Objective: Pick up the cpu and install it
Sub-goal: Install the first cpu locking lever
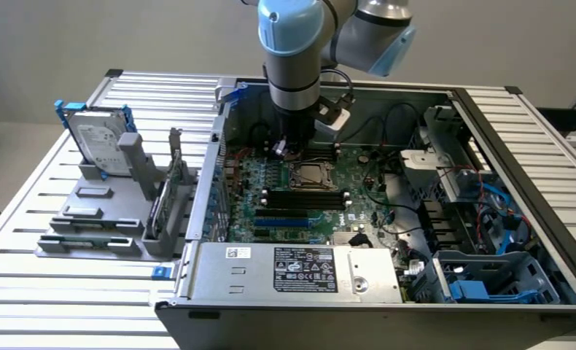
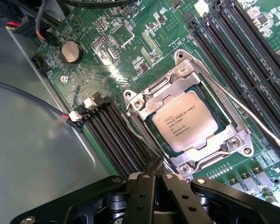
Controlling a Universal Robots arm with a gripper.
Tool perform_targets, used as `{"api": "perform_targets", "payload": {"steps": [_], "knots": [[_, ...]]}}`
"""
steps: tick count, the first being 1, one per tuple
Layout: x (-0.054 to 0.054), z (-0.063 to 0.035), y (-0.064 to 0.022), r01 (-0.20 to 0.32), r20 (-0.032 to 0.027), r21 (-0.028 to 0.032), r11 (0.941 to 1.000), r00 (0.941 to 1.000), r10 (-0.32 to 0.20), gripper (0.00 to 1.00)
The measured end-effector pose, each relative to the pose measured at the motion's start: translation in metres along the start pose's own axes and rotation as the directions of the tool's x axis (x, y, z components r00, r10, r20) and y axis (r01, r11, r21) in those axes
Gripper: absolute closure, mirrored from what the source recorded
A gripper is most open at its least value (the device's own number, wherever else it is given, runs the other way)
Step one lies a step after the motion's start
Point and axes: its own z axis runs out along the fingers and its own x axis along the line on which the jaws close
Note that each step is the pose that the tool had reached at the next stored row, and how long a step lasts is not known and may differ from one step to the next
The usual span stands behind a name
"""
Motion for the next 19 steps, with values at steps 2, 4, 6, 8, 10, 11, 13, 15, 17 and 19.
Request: {"api": "perform_targets", "payload": {"steps": [2,4,6,8,10,11,13,15,17,19], "knots": [[0.0002,0.0000,0.0000,0.000,0.0005,0.0000,1.0000,1.0000,0.000,0.89],[0.0002,0.0001,-0.0001,0.000,0.0008,0.0003,1.0000,1.0000,0.000,0.89],[0.0003,0.0001,-0.0002,0.000,0.0013,0.0008,1.0000,1.0000,0.000,0.89],[0.0005,0.0001,-0.0003,0.000,0.0018,0.0010,1.0000,1.0000,0.000,0.89],[0.0006,0.0002,-0.0003,0.000,0.0022,0.0011,1.0000,1.0000,0.000,0.89],[0.0006,0.0002,-0.0003,0.000,0.0025,0.0010,1.0000,1.0000,0.000,0.89],[0.0008,0.0003,-0.0002,-0.001,0.0027,0.0009,1.0000,1.0000,0.001,0.89],[0.0011,0.0006,0.0001,0.000,0.0026,0.0008,1.0000,1.0000,0.000,0.89],[0.0015,0.0008,0.0005,0.000,0.0028,0.0008,1.0000,1.0000,0.000,0.89],[0.0019,0.0010,0.0009,0.000,0.0029,0.0008,1.0000,1.0000,0.000,0.89]]}}
